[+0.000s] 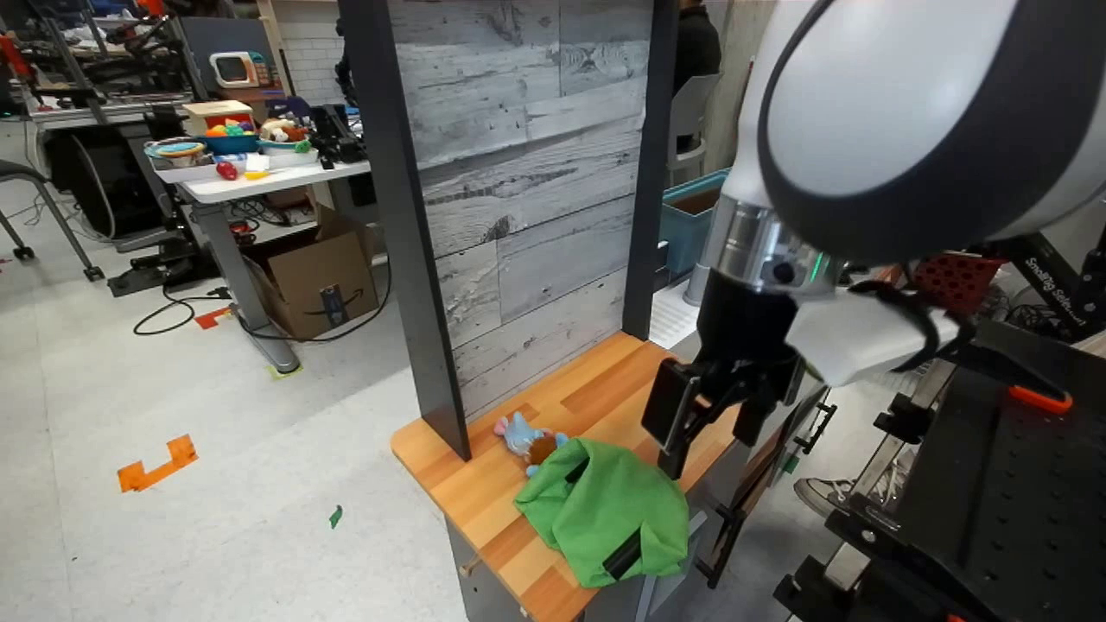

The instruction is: Move the green towel to the right

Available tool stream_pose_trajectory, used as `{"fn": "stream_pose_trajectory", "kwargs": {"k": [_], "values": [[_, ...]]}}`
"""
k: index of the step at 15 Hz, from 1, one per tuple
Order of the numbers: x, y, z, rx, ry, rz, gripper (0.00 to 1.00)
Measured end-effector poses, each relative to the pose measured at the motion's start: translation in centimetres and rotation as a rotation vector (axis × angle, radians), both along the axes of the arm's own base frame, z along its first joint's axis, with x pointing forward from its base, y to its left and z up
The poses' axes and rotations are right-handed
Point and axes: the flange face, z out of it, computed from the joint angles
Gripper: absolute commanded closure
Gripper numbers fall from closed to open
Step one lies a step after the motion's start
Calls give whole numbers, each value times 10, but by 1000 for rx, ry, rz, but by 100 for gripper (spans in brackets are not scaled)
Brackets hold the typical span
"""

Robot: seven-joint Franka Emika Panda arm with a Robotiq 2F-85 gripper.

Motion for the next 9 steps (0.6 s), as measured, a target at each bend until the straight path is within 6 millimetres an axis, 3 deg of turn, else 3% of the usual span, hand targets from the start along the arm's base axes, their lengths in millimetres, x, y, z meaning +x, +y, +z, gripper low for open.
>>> {"fn": "stream_pose_trajectory", "kwargs": {"k": [4, 9], "values": [[18, 6, -52, -22, -42, -3, 0], [35, 14, -92, -23, -74, -3, 0]]}}
